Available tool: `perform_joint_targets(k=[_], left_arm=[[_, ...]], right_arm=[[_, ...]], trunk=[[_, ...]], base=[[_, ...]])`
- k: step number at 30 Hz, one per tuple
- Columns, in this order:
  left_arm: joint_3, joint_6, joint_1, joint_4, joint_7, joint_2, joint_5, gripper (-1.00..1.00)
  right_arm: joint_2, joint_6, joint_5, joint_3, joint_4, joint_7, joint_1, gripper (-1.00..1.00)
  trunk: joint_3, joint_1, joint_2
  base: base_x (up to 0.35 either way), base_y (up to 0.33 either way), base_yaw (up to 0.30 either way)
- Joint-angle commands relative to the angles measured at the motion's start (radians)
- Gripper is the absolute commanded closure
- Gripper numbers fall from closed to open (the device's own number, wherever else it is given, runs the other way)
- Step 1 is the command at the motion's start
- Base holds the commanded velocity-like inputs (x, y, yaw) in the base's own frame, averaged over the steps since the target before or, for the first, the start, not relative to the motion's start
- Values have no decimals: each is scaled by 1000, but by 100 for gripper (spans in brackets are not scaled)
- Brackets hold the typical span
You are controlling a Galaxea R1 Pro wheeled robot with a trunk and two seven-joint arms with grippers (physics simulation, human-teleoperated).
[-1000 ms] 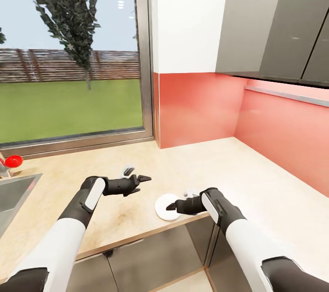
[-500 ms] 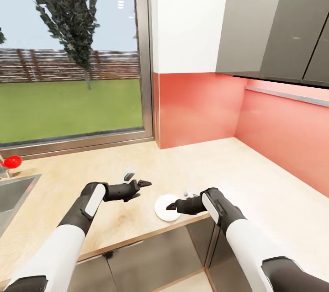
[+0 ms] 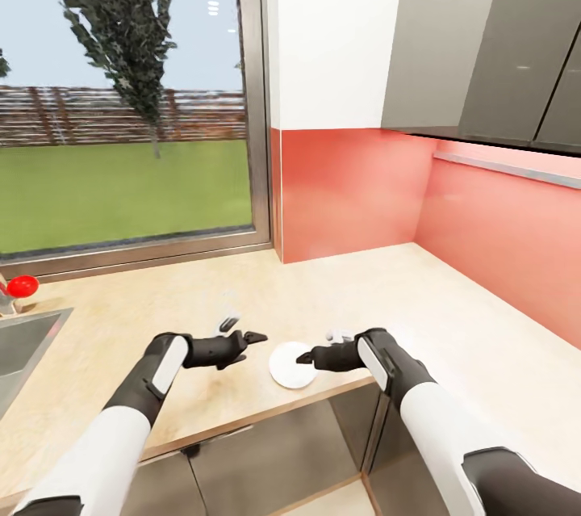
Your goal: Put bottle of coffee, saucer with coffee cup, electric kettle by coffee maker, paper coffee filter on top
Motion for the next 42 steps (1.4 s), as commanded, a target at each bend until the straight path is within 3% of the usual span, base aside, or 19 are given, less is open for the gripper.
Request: perform_joint_targets(k=[1, 4, 12, 13, 22, 29, 31, 34, 42], left_arm=[[6, 0, -1, 6, -6, -7, -6, -100], [7, -16, 1, 22, -6, -20, -7, -100], [7, -62, 18, 67, -7, -22, 2, -100], [7, -328, 19, 206, -7, -22, 2, -100], [7, -329, 37, 207, -7, -25, 6, -100], [8, -352, 60, 214, -13, -43, 8, -100], [9, -380, 64, 218, -43, -44, 10, -100], [8, -400, 67, 238, -126, -41, 10, -100], [9, -404, 68, 249, -157, -40, 11, -100]], right_arm=[[-2, -1, -10, 4, 0, -4, -1, -100], [-5, -10, -8, 5, 2, -4, -1, -100], [-4, -43, -9, 6, 43, -4, 1, -100], [-4, -45, -9, 6, 59, -4, 1, -100], [-4, -63, -9, 6, 102, -3, 1, -100], [-4, -84, -9, 6, 153, -1, 1, -100], [-4, -97, -9, 6, 162, 2, 3, -100], [-5, -145, -6, 6, 195, 72, 9, -100], [-12, -174, -4, 7, 225, 130, 10, -100]], trunk=[[-2, 1, -2], [-2, 1, -2], [-2, 1, -2], [-2, 1, -2], [-2, 1, -2], [-2, 1, -2], [-2, 1, -2], [-2, 1, -2], [-2, 1, -2]], base=[[0, 0, 0], [0, 0, 0], [149, 0, 0], [41, 0, 0], [110, 0, 0], [137, 0, 0], [13, 0, 0], [3, 0, 0], [0, 0, 0]])
